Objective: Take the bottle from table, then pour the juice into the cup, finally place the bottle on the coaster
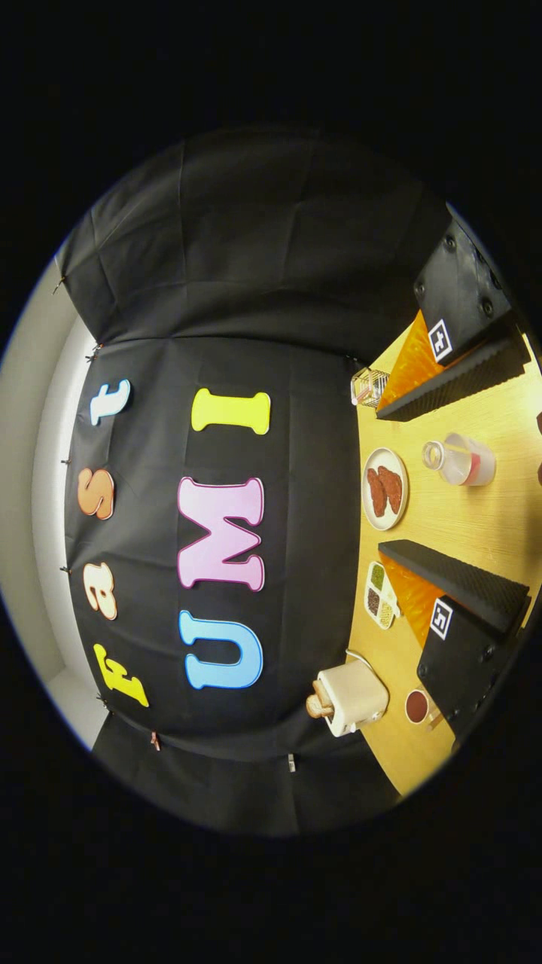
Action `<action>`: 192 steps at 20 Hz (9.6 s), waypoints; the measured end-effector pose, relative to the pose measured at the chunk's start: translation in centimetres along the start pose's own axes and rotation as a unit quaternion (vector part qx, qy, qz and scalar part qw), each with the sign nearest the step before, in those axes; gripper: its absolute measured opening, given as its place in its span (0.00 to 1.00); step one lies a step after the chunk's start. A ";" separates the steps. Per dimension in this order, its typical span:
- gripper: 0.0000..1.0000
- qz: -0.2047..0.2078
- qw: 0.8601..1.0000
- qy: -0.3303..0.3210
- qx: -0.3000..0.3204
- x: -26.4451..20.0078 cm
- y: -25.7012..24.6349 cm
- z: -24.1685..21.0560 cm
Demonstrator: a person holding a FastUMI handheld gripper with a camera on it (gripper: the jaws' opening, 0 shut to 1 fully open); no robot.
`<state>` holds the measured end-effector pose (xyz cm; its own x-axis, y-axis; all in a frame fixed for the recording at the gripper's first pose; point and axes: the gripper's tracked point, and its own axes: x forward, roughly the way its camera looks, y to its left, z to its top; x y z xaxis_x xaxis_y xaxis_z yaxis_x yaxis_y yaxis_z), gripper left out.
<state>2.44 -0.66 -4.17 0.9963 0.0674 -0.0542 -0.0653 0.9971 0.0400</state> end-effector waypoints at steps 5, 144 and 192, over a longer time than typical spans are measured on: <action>0.97 0.016 1.000 0.005 -0.010 1.7 -0.8 -2.4; 0.74 0.241 0.437 -0.189 -0.846 9.7 33.5 -13.2; 0.74 0.259 0.600 -0.104 -0.750 8.3 32.3 -10.4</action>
<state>7.98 32.44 -13.66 0.7959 0.5314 -0.2901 -0.1909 -0.2343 -0.9532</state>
